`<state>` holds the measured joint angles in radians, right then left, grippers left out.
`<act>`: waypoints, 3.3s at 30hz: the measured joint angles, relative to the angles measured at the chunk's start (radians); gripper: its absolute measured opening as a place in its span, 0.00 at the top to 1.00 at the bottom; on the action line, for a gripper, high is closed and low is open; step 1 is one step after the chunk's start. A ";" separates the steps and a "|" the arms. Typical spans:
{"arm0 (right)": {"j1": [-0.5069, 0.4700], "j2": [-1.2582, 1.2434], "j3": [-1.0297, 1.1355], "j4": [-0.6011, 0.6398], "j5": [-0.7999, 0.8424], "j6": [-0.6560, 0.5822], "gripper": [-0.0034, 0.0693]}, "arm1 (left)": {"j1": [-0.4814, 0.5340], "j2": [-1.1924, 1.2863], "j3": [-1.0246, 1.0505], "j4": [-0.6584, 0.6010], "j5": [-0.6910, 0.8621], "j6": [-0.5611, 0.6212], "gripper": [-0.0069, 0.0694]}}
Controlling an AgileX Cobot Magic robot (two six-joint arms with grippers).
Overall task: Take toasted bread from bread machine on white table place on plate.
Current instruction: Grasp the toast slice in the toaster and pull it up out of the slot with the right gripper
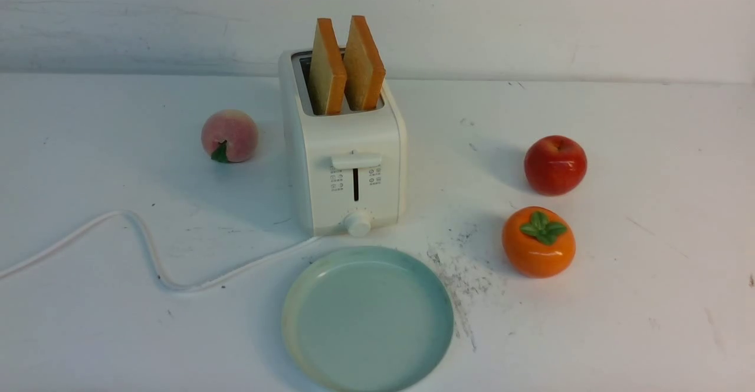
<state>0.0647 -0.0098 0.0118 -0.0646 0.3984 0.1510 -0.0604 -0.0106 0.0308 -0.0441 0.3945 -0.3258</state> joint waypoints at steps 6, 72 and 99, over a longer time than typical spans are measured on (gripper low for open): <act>0.000 0.000 0.000 0.000 0.000 0.000 0.62 | 0.000 0.000 0.000 0.000 0.000 0.000 0.59; 0.125 1.549 -1.417 0.721 0.799 -0.590 0.96 | 0.000 0.000 0.000 -0.721 -0.140 -0.390 0.60; 0.392 2.063 -2.164 0.471 0.411 -0.492 0.76 | 0.000 0.000 0.000 -0.675 -0.137 -0.390 0.60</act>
<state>0.4569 2.0530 -2.1523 0.4061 0.8096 -0.3411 -0.0604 -0.0106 0.0308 -0.7192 0.2573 -0.7157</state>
